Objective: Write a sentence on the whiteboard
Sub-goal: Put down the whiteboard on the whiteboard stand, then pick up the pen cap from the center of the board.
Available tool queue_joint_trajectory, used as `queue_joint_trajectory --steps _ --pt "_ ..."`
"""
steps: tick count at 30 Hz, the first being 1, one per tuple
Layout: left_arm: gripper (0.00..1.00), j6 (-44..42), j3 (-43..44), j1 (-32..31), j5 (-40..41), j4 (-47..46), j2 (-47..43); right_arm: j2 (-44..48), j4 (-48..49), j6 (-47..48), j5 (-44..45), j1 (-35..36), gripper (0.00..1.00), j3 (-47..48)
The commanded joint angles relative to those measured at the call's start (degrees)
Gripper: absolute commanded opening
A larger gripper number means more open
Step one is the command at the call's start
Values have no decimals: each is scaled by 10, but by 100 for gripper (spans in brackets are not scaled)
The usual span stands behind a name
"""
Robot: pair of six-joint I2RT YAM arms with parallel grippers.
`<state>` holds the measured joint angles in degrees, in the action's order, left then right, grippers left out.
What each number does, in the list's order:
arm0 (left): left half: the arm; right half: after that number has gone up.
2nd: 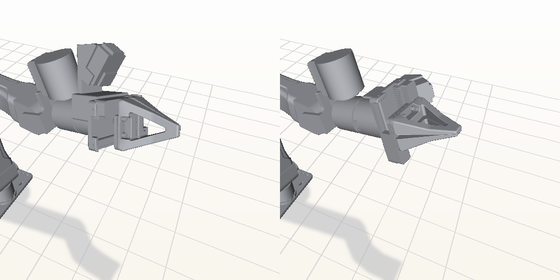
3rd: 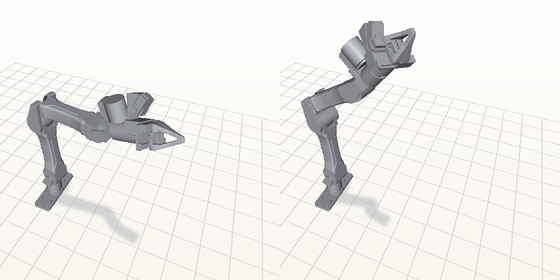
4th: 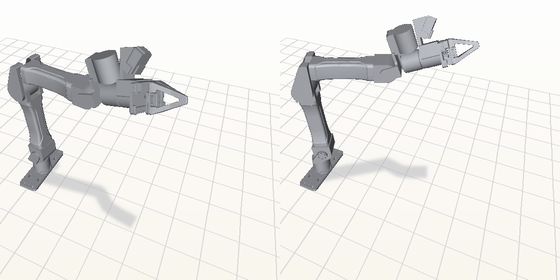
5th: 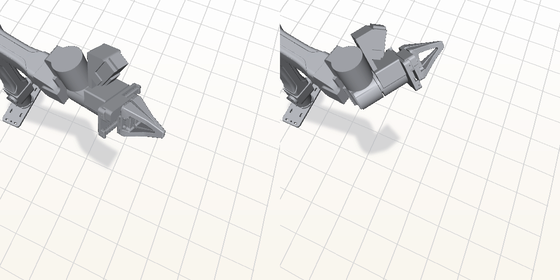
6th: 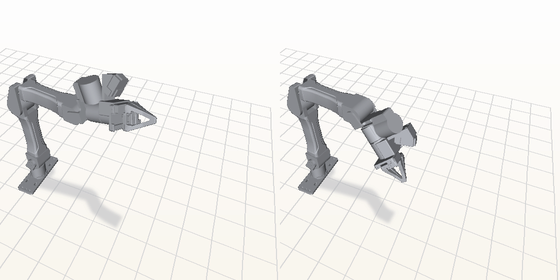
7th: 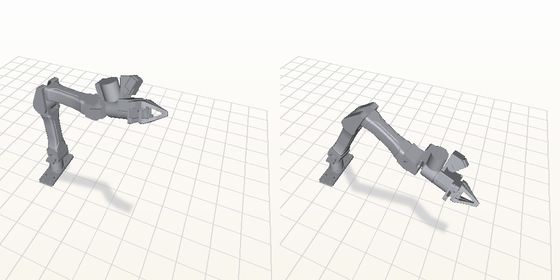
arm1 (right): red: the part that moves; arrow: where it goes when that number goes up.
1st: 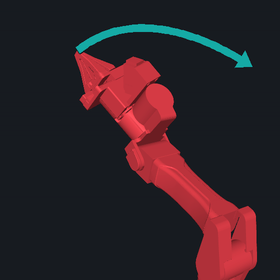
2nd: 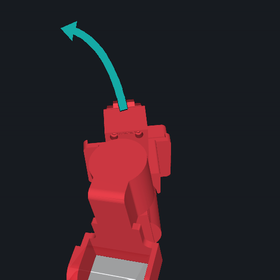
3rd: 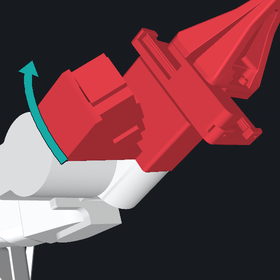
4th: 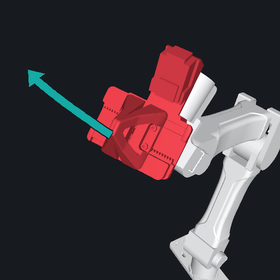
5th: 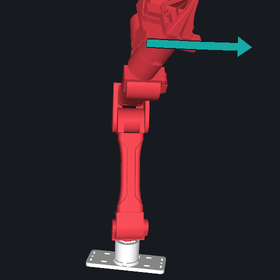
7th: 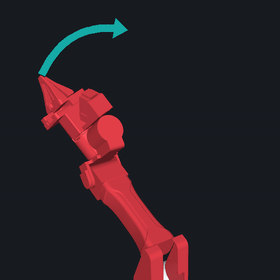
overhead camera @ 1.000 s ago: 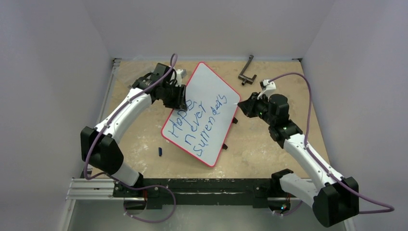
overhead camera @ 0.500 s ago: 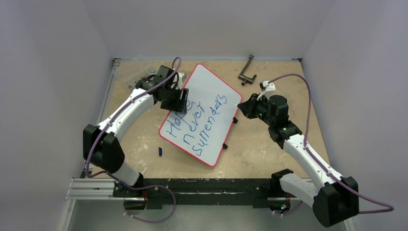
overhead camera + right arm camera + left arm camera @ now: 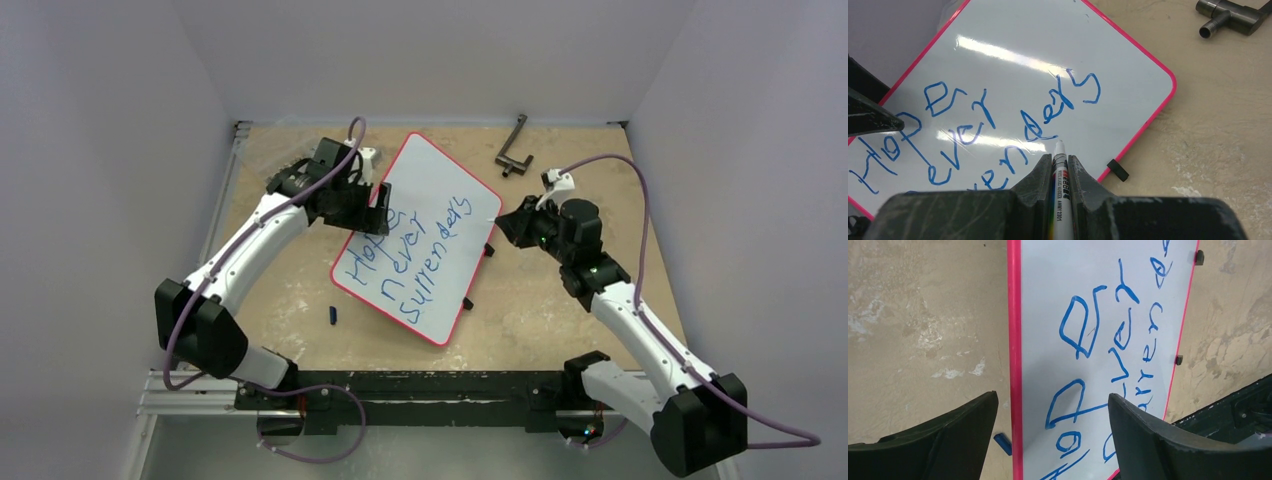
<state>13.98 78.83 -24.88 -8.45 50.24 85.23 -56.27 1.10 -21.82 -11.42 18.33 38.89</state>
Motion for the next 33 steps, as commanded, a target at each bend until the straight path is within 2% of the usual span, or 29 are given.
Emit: queue_joint_trajectory --steps 1,9,15,24,28,33 --pt "82 5 -4 -2 8 -27 -41 17 -7 3 11 1 0 22" --pt "83 29 0 -1 82 -14 -149 34 -40 14 13 1 0 42" --pt "82 49 1 0 177 83 -226 42 -55 18 6 1 0 60" --pt "79 137 -119 0 251 171 -357 48 -66 17 2 1 0 75" --pt "76 211 -158 3 281 204 -373 56 -72 14 -1 1 0 75" --pt "73 272 -217 17 290 186 -362 70 -82 12 -1 1 0 73"
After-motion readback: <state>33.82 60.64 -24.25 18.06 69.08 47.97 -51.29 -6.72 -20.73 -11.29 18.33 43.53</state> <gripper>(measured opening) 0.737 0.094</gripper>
